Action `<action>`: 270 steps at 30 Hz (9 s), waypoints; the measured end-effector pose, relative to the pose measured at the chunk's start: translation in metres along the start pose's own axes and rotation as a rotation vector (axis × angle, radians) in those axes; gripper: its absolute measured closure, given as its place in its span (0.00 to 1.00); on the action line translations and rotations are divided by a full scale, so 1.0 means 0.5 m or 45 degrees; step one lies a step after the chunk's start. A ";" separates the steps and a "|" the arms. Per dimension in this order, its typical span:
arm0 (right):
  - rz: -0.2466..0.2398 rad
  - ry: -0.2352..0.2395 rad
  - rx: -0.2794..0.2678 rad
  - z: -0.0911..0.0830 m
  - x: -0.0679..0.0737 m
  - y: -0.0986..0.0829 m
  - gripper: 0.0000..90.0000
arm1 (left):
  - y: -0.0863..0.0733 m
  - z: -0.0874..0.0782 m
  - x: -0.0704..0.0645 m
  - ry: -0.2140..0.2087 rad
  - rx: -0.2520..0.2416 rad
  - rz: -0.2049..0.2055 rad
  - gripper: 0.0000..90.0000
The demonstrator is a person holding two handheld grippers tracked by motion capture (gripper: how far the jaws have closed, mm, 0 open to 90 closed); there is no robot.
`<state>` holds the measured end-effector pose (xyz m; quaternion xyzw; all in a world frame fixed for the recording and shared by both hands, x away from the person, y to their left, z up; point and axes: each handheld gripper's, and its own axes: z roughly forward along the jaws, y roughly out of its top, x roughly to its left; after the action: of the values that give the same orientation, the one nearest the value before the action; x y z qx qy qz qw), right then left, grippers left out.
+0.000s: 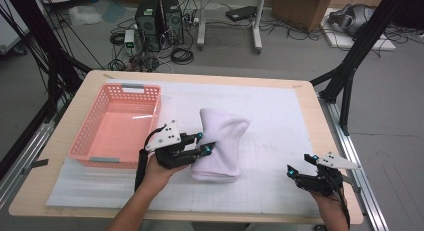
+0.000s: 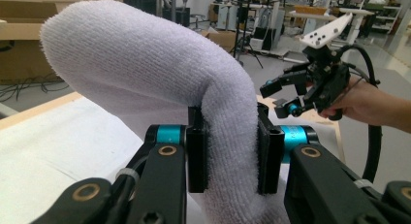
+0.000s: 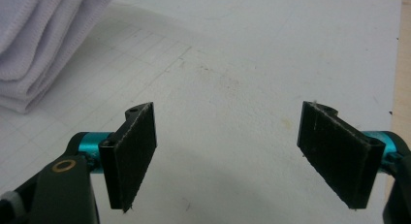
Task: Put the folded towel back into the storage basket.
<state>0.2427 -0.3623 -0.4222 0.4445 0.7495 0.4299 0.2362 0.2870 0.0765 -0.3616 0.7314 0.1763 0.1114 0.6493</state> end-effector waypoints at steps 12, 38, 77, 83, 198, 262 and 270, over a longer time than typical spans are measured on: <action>0.001 0.000 0.000 0.001 0.000 0.001 0.23 | 0.041 -0.080 0.033 0.072 -0.069 0.007 0.80; -0.001 0.001 -0.009 0.004 0.002 0.006 0.23 | 0.073 -0.194 0.076 0.200 -0.161 -0.003 0.80; -0.009 -0.001 -0.008 0.010 0.009 0.011 0.23 | 0.107 -0.353 0.138 0.311 -0.209 0.010 0.80; -0.006 -0.008 -0.008 0.009 0.008 0.011 0.23 | 0.108 -0.374 0.146 0.333 -0.217 0.008 0.80; -0.016 -0.025 0.018 0.010 0.016 0.011 0.23 | -0.058 -0.400 0.323 0.539 0.038 -0.378 0.73; -0.017 -0.016 0.038 0.019 0.015 0.009 0.23 | -0.072 -0.357 0.338 0.836 0.194 -0.324 0.33; -0.018 -0.011 0.042 0.021 0.016 0.009 0.23 | -0.081 -0.342 0.351 0.864 0.291 -0.354 0.36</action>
<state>0.2487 -0.3495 -0.4235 0.4449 0.7587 0.4138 0.2352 0.3756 0.3068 -0.3905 0.6897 0.4902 0.2375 0.4771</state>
